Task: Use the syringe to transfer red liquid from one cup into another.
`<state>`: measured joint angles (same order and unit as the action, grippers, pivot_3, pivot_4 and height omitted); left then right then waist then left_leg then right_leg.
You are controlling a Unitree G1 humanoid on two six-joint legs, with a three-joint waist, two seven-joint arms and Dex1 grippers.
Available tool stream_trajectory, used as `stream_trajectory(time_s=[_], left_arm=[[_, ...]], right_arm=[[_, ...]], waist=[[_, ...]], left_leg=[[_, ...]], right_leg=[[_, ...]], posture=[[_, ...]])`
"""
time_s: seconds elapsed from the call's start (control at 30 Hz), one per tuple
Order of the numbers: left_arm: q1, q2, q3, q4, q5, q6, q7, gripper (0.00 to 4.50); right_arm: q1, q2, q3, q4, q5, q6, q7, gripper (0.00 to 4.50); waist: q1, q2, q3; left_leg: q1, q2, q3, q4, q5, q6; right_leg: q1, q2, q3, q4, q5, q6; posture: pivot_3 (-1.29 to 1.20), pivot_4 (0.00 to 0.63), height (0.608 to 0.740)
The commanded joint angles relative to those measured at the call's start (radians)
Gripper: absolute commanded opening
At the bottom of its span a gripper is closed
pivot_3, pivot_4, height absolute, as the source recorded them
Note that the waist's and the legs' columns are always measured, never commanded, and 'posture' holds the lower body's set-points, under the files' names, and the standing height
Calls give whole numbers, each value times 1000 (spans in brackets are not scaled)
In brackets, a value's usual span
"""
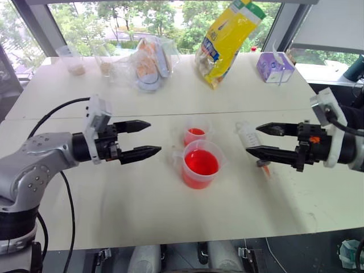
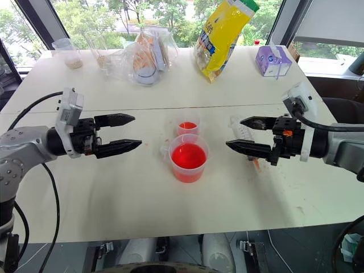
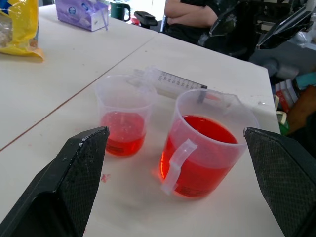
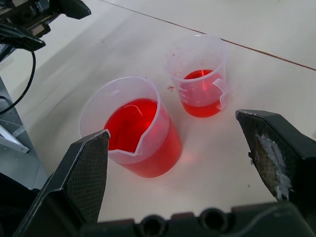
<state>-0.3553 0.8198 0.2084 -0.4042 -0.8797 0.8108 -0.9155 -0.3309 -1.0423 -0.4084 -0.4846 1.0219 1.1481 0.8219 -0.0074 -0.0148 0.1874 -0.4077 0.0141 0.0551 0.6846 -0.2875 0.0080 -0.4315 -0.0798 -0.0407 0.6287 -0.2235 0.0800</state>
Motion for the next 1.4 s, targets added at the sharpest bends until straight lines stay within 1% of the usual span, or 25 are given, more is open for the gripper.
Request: stream_trajectory(time_s=[0.03,0.23,0.33,0.43,0.5,0.63,0.73,0.9,1.0,1.1,1.23,1.4], left_arm=[[-27,3,-10,10,26,-41,-19,4500],[-96,-16,-32,43,23,-39,-26,4500],[-132,-24,-58,61,42,-38,-30,4500],[-152,-36,-68,63,42,-34,-27,4500],[-158,-45,-72,61,44,-36,-21,4500],[-177,-60,-90,64,60,-37,-8,4500],[-188,-67,-95,60,59,-28,-5,4500],[-187,-101,-118,36,67,-37,12,4500],[-186,-111,-128,39,77,-44,10,4500],[-199,-120,-141,52,87,-48,5,4500],[-216,-133,-152,63,98,-56,6,4500],[-209,-142,-150,47,101,-52,17,4500]], right_arm=[[-11,-8,-11,-6,-9,-36,-11,4463],[-3,-2,-5,-4,-28,-67,-28,4463],[-19,3,16,15,-62,-80,-69,4463],[-29,-6,33,21,-72,-87,-70,4463],[-33,-12,44,23,-84,-86,-81,4463],[-48,-17,81,45,-122,-73,-108,4463],[-87,-10,106,81,-120,-32,-134,4463],[-287,8,230,260,-171,128,-224,4463],[-401,20,303,362,-198,223,-232,4463],[-496,46,409,459,-260,285,-238,4463],[-568,85,541,591,-357,280,-214,4463],[-611,117,660,720,-462,218,-153,4463]], waist=[[0,0,0],[2,0,0],[2,0,0],[1,0,0],[0,0,0],[-1,0,0],[-1,0,0],[-4,0,0],[-3,0,0],[-3,0,0],[-2,0,0],[-3,0,0]], left_leg=[[0,0,0,0,0,0],[0,0,0,0,0,0],[0,0,0,0,0,0],[0,0,0,0,0,0],[0,0,0,0,0,0],[0,0,0,0,0,0],[0,0,0,0,0,0],[0,0,1,0,0,0],[0,0,1,0,0,0],[-1,0,1,0,0,0],[-1,0,1,0,0,0],[-1,-1,1,0,0,0]], right_leg=[[0,0,0,0,0,0],[0,0,0,0,0,0],[0,0,0,0,0,0],[0,0,0,0,0,1],[0,0,0,0,2,3],[0,0,0,0,2,3],[0,0,0,0,2,3],[0,0,1,0,2,3],[0,0,1,0,0,0],[-1,0,1,0,1,1],[-1,0,1,0,2,3],[-1,0,1,0,2,3]], posture=[[0,150,740],[0,150,740],[0,150,740],[0,150,740],[0,150,740],[0,150,740],[0,150,740],[0,150,740],[0,150,740],[0,150,740],[0,150,740],[0,150,740]])
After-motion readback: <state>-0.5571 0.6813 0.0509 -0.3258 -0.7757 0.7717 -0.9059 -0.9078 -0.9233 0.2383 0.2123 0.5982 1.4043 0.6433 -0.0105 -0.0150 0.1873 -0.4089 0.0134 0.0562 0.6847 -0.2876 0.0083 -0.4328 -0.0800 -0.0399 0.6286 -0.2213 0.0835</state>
